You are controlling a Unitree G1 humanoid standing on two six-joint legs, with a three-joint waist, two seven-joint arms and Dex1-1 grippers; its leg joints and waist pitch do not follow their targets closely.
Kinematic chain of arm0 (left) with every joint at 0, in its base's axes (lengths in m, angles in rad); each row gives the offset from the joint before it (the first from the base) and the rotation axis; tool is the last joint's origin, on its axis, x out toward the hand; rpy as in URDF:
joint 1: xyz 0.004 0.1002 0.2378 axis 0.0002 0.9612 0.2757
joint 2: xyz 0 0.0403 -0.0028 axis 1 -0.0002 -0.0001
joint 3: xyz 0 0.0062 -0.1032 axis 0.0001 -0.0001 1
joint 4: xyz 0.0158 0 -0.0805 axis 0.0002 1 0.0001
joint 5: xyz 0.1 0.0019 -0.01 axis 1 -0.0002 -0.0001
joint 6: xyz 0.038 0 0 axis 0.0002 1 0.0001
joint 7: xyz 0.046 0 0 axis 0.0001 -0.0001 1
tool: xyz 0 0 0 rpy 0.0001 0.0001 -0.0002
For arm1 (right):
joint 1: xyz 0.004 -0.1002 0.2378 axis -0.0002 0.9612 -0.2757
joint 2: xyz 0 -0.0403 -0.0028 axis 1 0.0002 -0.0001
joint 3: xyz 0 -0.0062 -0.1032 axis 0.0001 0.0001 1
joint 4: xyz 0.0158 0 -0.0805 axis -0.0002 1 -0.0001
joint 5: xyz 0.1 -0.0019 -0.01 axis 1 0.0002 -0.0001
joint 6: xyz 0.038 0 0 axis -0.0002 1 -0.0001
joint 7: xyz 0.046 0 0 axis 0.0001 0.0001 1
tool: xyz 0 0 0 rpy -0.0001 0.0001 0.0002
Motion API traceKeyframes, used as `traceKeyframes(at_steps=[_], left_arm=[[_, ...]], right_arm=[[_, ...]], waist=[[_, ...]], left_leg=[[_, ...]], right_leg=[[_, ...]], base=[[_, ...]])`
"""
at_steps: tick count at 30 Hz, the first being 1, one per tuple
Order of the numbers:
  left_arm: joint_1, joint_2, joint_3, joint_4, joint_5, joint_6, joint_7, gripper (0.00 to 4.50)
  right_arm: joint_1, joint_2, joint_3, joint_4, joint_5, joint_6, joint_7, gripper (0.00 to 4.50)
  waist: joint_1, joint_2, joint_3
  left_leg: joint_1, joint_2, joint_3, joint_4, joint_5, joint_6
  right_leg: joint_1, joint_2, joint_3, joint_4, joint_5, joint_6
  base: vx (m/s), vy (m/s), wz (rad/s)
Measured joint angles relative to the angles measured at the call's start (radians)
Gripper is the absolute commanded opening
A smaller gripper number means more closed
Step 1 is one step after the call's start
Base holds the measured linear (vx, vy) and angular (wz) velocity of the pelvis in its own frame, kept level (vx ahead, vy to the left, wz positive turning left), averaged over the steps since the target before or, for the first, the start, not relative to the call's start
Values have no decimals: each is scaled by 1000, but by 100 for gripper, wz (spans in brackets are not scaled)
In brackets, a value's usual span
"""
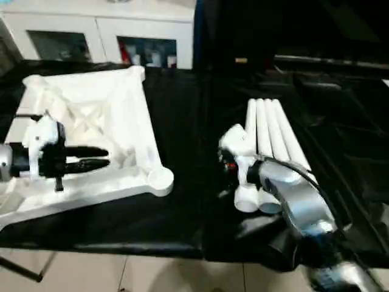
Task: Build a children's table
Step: Move table base, then pick table leg
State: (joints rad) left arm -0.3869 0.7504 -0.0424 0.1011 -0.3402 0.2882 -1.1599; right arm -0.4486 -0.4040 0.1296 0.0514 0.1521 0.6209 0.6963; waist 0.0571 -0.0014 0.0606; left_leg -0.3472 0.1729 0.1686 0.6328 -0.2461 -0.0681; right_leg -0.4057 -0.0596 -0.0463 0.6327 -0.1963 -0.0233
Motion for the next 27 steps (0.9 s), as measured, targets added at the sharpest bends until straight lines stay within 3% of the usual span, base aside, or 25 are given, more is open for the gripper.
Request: traceKeyframes(at_steps=[3,6,9,12,14,18,27], left_arm=[[7,-69,-21,-58,10,43,72,188],[47,-96,-62,-139,17,114,117,211],[67,-96,-85,-168,15,151,119,235],[64,-95,-85,-219,-22,205,119,254],[58,-95,-86,-244,-37,225,116,278],[52,-95,-94,-245,-36,240,111,299],[27,-81,-114,-247,-27,252,95,370]], right_arm=[[-86,75,-54,24,-10,173,-137,417],[-131,129,-90,27,-69,352,-274,449],[-133,148,-109,26,-87,443,-329,450],[-148,178,-167,26,-104,545,-401,450],[-168,183,-208,27,-107,595,-437,450],[-172,185,-232,0,-108,667,-454,450],[-149,187,-232,-30,-103,782,-466,450]], waist=[[0,-2,-1],[1,-7,-1],[3,-8,0],[3,-8,0],[3,-8,0],[1,-8,0],[2,-8,0]], left_leg=[[0,1,0,-1,2,-3],[0,1,0,-6,6,-10],[-1,1,0,-10,8,-14],[-1,1,0,-12,10,-15],[0,1,0,-12,11,-16],[1,1,0,-12,12,-18],[1,1,0,-13,12,-19]], right_leg=[[0,0,-1,0,0,0],[-1,1,-1,-1,0,0],[-4,2,-1,-1,0,1],[-5,2,0,-1,0,1],[-5,2,0,0,0,0],[-5,2,0,1,0,0],[-5,2,0,1,0,0]], base=[[0,0,0],[0,0,0],[0,0,0],[0,0,0],[0,0,0],[0,0,0],[0,0,0]])
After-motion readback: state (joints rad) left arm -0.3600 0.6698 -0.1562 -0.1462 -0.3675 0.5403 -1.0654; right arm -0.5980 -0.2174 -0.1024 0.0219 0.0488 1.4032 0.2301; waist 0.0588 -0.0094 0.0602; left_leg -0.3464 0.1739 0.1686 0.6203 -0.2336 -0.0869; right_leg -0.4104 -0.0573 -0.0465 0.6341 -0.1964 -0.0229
